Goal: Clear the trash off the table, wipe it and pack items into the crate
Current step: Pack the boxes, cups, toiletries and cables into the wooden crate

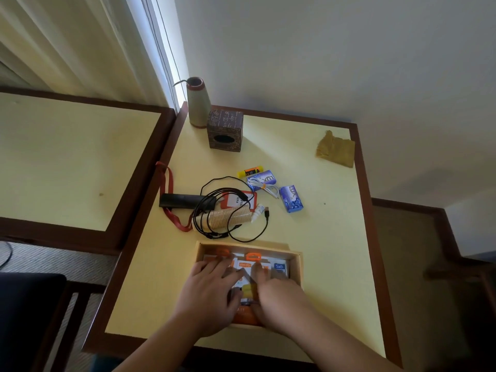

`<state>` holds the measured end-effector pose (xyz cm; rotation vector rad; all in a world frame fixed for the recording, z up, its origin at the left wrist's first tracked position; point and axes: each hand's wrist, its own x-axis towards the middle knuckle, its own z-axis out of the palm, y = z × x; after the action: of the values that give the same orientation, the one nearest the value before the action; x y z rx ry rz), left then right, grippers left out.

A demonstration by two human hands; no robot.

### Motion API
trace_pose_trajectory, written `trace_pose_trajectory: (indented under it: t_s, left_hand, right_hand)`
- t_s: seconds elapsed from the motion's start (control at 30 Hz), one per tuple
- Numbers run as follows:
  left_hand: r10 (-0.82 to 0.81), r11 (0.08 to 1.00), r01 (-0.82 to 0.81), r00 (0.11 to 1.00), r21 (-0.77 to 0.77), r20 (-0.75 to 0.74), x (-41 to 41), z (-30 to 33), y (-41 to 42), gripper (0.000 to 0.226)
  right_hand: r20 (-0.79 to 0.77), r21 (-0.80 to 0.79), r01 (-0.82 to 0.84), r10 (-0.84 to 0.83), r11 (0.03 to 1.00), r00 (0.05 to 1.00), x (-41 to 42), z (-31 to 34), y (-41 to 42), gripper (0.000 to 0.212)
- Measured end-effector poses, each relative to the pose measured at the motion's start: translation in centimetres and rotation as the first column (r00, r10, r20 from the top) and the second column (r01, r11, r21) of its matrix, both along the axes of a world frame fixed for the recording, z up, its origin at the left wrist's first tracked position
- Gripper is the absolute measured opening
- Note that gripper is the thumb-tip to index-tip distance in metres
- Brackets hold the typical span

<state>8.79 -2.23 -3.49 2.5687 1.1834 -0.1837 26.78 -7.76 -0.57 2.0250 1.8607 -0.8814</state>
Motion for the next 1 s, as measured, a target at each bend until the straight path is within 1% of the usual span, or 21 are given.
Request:
trace_pose_trajectory:
  t_s: [0.07,0.1,0.13,0.23,0.3,0.37,0.43,0.5,0.57,0.67,0.73,0.8,0.9,1.0]
  left_hand:
    - [0.000,1.000,0.000,1.000,-0.007,0.002,-0.1,0.0,-0.1,0.049]
    - [-0.004,1.000,0.004,1.000,-0.011,0.003,-0.1,0.0,-0.1,0.048]
    - [-0.008,1.000,0.008,1.000,-0.016,0.002,0.0,-0.1,-0.1,0.048]
    - [-0.001,1.000,0.001,1.000,-0.026,-0.001,0.1,-0.1,0.1,0.053]
    - [0.006,0.999,-0.006,1.000,-0.031,-0.004,0.1,0.0,0.1,0.056]
    - [0.011,1.000,-0.011,1.000,-0.026,0.001,0.0,-0.1,-0.1,0.058]
    - [0.020,1.000,-0.019,1.000,-0.018,0.014,0.0,-0.1,-0.1,0.058]
    - [0.028,1.000,-0.028,1.000,-0.009,0.011,0.0,-0.2,-0.1,0.056]
    - [0.029,1.000,-0.029,1.000,-0.005,-0.002,0.1,-0.2,-0.1,0.054]
    - [0.039,0.999,-0.039,0.999,-0.002,0.011,0.0,0.1,-0.2,0.056]
    - [0.040,0.999,-0.040,0.999,-0.008,0.027,0.0,0.2,-0.2,0.058]
    - [0.041,0.999,-0.040,0.999,-0.015,0.031,0.1,0.2,-0.1,0.059]
    - [0.045,0.999,-0.044,0.999,-0.027,0.026,0.1,0.2,0.0,0.057]
    - [0.045,0.999,-0.045,0.999,-0.016,0.014,0.1,0.3,-0.1,0.055]
  right_hand:
    - [0.025,0.053,-0.093,0.092,0.994,0.995,0.4,1.3,1.3,0.047]
    - [0.015,0.094,-0.114,0.113,0.989,0.993,0.7,1.9,2.3,0.034]
    - [0.000,0.140,-0.114,0.116,0.984,0.993,1.2,2.6,3.4,0.027]
    - [0.002,0.312,-0.074,0.077,0.947,0.997,3.3,3.5,7.6,0.023]
    - [0.004,0.385,-0.008,0.007,0.923,1.000,5.2,2.9,10.4,0.019]
    - [0.008,0.364,0.059,-0.067,0.929,0.998,6.9,1.4,13.0,0.018]
    - [0.015,0.318,0.095,-0.105,0.943,0.994,7.8,-0.6,15.0,0.017]
    - [0.025,0.285,0.110,-0.122,0.952,0.992,8.0,-2.8,16.5,0.018]
    - [0.020,0.253,0.097,-0.105,0.963,0.994,7.9,-4.4,17.4,0.017]
    - [0.011,0.234,0.038,-0.041,0.972,0.999,8.3,-6.1,18.0,0.021]
    - [-0.003,0.270,0.015,-0.014,0.963,1.000,8.7,-6.7,18.1,0.025]
    - [-0.046,0.309,0.014,0.000,0.951,0.999,9.2,-6.6,17.9,0.024]
    - [-0.098,0.377,0.060,-0.025,0.924,0.995,10.0,-4.2,16.5,0.021]
    - [-0.096,0.498,0.092,-0.051,0.862,0.994,10.8,-0.3,12.6,0.018]
